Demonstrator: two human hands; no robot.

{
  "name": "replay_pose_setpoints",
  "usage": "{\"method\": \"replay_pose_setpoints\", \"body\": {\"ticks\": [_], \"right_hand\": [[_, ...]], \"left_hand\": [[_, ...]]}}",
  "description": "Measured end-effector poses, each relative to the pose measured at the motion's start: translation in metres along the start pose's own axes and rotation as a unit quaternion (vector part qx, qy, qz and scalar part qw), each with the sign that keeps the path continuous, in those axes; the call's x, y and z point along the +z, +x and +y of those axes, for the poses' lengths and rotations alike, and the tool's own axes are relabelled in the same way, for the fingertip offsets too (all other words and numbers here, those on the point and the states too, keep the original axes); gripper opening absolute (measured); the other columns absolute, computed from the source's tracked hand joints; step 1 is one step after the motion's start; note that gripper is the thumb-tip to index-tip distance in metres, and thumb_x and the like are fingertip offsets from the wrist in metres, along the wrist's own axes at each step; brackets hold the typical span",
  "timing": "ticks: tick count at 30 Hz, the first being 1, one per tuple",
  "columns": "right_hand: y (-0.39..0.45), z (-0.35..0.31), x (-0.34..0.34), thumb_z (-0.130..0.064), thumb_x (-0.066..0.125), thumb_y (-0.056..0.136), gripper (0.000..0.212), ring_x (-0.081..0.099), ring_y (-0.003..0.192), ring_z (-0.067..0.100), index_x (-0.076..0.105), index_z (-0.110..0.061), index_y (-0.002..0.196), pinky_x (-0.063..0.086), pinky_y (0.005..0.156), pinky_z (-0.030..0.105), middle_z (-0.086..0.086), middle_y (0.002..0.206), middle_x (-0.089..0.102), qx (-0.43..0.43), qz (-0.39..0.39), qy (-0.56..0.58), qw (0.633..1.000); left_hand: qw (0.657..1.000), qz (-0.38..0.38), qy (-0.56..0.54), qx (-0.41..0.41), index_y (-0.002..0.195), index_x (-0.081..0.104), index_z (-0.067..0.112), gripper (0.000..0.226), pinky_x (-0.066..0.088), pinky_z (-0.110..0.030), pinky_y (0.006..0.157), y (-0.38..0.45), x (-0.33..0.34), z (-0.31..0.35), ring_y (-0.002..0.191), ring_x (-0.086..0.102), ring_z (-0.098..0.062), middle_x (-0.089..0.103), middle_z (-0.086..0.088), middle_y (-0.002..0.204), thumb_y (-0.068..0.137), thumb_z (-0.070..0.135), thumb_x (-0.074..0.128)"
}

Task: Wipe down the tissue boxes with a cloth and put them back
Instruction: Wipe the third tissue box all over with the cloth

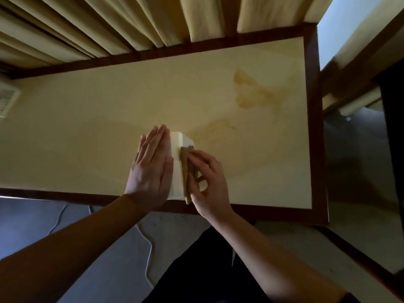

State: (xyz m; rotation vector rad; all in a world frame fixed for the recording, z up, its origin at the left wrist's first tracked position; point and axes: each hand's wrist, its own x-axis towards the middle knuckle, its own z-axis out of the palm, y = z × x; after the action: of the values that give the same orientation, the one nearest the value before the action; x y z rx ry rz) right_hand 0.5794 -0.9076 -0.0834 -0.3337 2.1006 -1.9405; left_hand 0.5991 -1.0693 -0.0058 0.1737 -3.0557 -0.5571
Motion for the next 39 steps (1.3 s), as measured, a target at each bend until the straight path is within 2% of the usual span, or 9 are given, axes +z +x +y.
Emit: {"method": "replay_pose_setpoints", "body": {"ticks": [2, 4, 6, 12, 19, 25, 30, 35, 39], "right_hand": [[-0.004, 0.003, 0.012, -0.004, 0.055, 0.103, 0.050, 0.041, 0.152, 0.026, 0.052, -0.006, 0.153, 0.036, 0.123, 0.043, 0.008, 0.162, 0.047, -0.049, -0.031, 0.011, 0.998], [-0.009, 0.001, 0.024, -0.004, 0.039, 0.107, 0.055, 0.020, 0.162, 0.027, 0.031, -0.002, 0.162, 0.019, 0.131, 0.050, 0.010, 0.172, 0.028, -0.035, -0.078, 0.065, 0.994], [-0.013, 0.003, 0.032, -0.005, 0.029, 0.107, 0.058, 0.009, 0.164, 0.027, 0.019, 0.001, 0.164, 0.011, 0.131, 0.056, 0.011, 0.176, 0.015, -0.023, -0.089, 0.092, 0.991], [0.010, 0.006, 0.035, -0.012, 0.026, 0.108, 0.058, 0.004, 0.164, 0.028, 0.014, -0.001, 0.163, 0.006, 0.132, 0.056, 0.005, 0.175, 0.009, -0.069, -0.100, 0.117, 0.986], [0.052, 0.043, 0.049, -0.021, 0.021, 0.111, 0.058, 0.003, 0.164, 0.014, 0.017, -0.007, 0.167, 0.004, 0.132, 0.053, 0.005, 0.176, 0.015, 0.040, -0.081, 0.082, 0.993], [0.003, 0.037, 0.046, -0.023, 0.024, 0.112, 0.057, 0.008, 0.163, 0.016, 0.016, -0.009, 0.166, 0.011, 0.131, 0.056, 0.004, 0.176, 0.012, 0.092, -0.082, 0.143, 0.982], [-0.039, 0.026, 0.041, -0.024, 0.022, 0.111, 0.060, 0.000, 0.164, 0.019, 0.009, -0.009, 0.168, 0.009, 0.131, 0.059, 0.000, 0.178, 0.005, 0.122, -0.096, 0.144, 0.977], [-0.024, -0.006, 0.038, -0.018, 0.021, 0.111, 0.061, -0.009, 0.163, 0.014, 0.002, -0.007, 0.167, 0.001, 0.133, 0.051, -0.001, 0.177, -0.007, 0.080, -0.124, 0.161, 0.976], [0.021, -0.004, 0.041, -0.016, 0.024, 0.112, 0.059, -0.009, 0.163, 0.016, 0.005, -0.001, 0.166, 0.000, 0.133, 0.049, 0.007, 0.177, -0.005, 0.013, -0.120, 0.142, 0.983]], "left_hand": [[1.000, 0.000, 0.005, 0.006, 0.158, 0.030, -0.003, 0.056, 0.014, -0.051, 0.129, 0.000, 0.001, 0.000, 0.159, 0.019, -0.026, 0.028, -0.015, 0.168, 0.108, 0.022, 0.031], [1.000, -0.002, 0.007, 0.012, 0.159, 0.030, -0.003, 0.057, 0.015, -0.053, 0.129, 0.001, 0.003, 0.001, 0.159, 0.019, -0.026, 0.027, -0.015, 0.168, 0.107, 0.019, 0.032], [1.000, -0.002, 0.014, 0.010, 0.158, 0.031, -0.003, 0.057, 0.017, -0.055, 0.128, 0.002, 0.003, 0.002, 0.159, 0.020, -0.025, 0.029, -0.014, 0.168, 0.106, 0.018, 0.032], [1.000, -0.002, 0.025, 0.019, 0.155, 0.037, -0.005, 0.055, 0.024, -0.059, 0.124, 0.004, 0.005, -0.002, 0.156, 0.026, -0.026, 0.034, -0.017, 0.164, 0.106, 0.018, 0.028], [1.000, -0.003, 0.021, 0.007, 0.155, 0.037, -0.004, 0.056, 0.022, -0.058, 0.125, 0.006, 0.004, -0.001, 0.156, 0.027, -0.025, 0.034, -0.016, 0.165, 0.104, 0.019, 0.031], [1.000, 0.013, 0.018, -0.011, 0.155, 0.037, -0.004, 0.055, 0.020, -0.054, 0.127, 0.004, 0.006, 0.001, 0.155, 0.029, -0.025, 0.035, -0.015, 0.164, 0.103, 0.013, 0.036], [1.000, 0.015, 0.015, -0.013, 0.155, 0.037, -0.004, 0.055, 0.021, -0.055, 0.126, 0.004, 0.006, 0.002, 0.155, 0.029, -0.025, 0.036, -0.014, 0.164, 0.103, 0.013, 0.035], [1.000, 0.012, 0.022, 0.012, 0.154, 0.039, -0.005, 0.054, 0.024, -0.057, 0.125, 0.006, 0.004, -0.002, 0.154, 0.032, -0.027, 0.038, -0.017, 0.162, 0.103, 0.013, 0.033], [1.000, 0.015, 0.017, 0.009, 0.153, 0.041, -0.004, 0.053, 0.024, -0.056, 0.125, 0.006, 0.004, -0.001, 0.154, 0.033, -0.026, 0.040, -0.017, 0.161, 0.104, 0.013, 0.033]]}}
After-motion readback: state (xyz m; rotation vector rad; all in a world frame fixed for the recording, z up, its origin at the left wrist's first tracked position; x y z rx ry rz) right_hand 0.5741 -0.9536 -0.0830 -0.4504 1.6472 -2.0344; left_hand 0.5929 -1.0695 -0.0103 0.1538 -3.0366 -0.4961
